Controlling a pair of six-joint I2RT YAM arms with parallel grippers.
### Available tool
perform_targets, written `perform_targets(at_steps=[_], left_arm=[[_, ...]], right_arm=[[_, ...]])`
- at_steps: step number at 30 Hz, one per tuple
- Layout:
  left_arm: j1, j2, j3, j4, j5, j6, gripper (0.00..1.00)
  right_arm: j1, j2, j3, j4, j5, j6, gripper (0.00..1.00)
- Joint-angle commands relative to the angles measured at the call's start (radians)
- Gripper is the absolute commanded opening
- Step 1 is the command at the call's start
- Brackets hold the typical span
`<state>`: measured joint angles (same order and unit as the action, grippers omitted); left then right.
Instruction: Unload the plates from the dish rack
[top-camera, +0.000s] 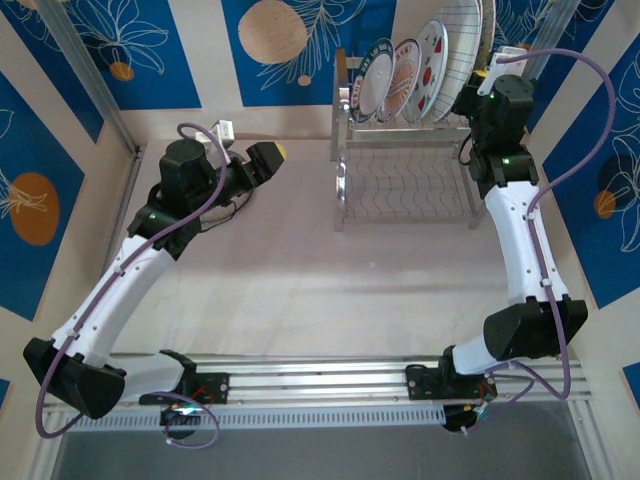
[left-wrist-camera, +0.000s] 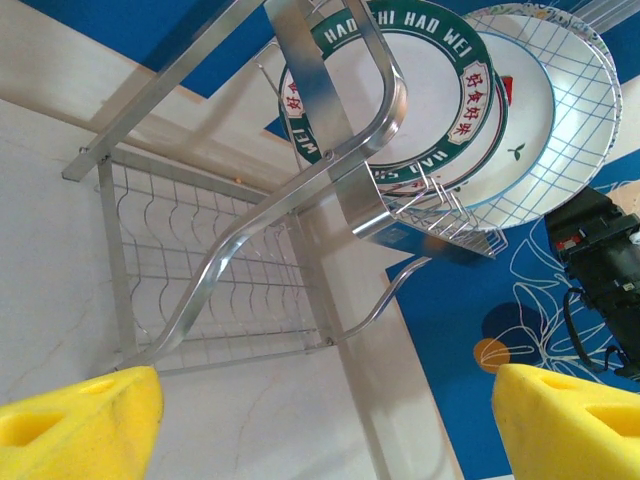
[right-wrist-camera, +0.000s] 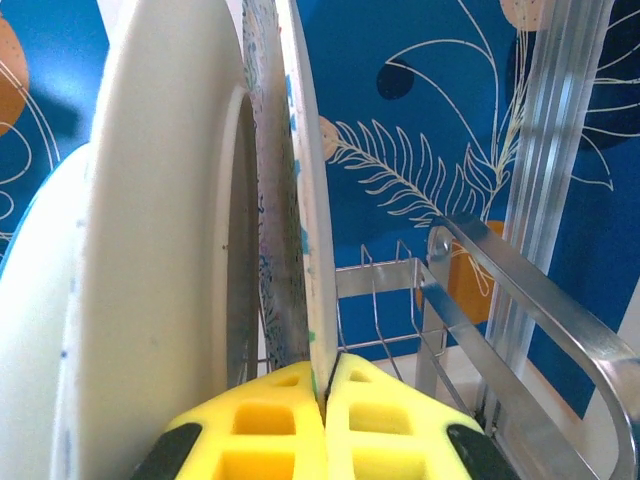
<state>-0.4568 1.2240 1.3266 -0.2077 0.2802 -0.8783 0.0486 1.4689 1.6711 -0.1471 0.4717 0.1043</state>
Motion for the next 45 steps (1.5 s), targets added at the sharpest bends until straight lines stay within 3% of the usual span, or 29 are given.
perform_targets(at_steps=[1, 23, 45], left_arm=[[-0.013, -0.015, 0.013, 0.036, 0.005, -0.014, 0.85], [-0.022, -0.001, 0.026, 0.059, 0.011, -0.027, 0.85], [-0.067, 0.061, 0.089, 0.128, 0.054, -0.05, 0.85]], right_arm=[[0.027, -0.002, 0.072, -0.027, 0.009, -0.017, 0.0], [0.014, 0.086, 0.451, -0.343, 0.084, -0.025, 0.0], [-0.009, 0.052, 0.62, -0.516, 0.159, -0.022, 0.0]])
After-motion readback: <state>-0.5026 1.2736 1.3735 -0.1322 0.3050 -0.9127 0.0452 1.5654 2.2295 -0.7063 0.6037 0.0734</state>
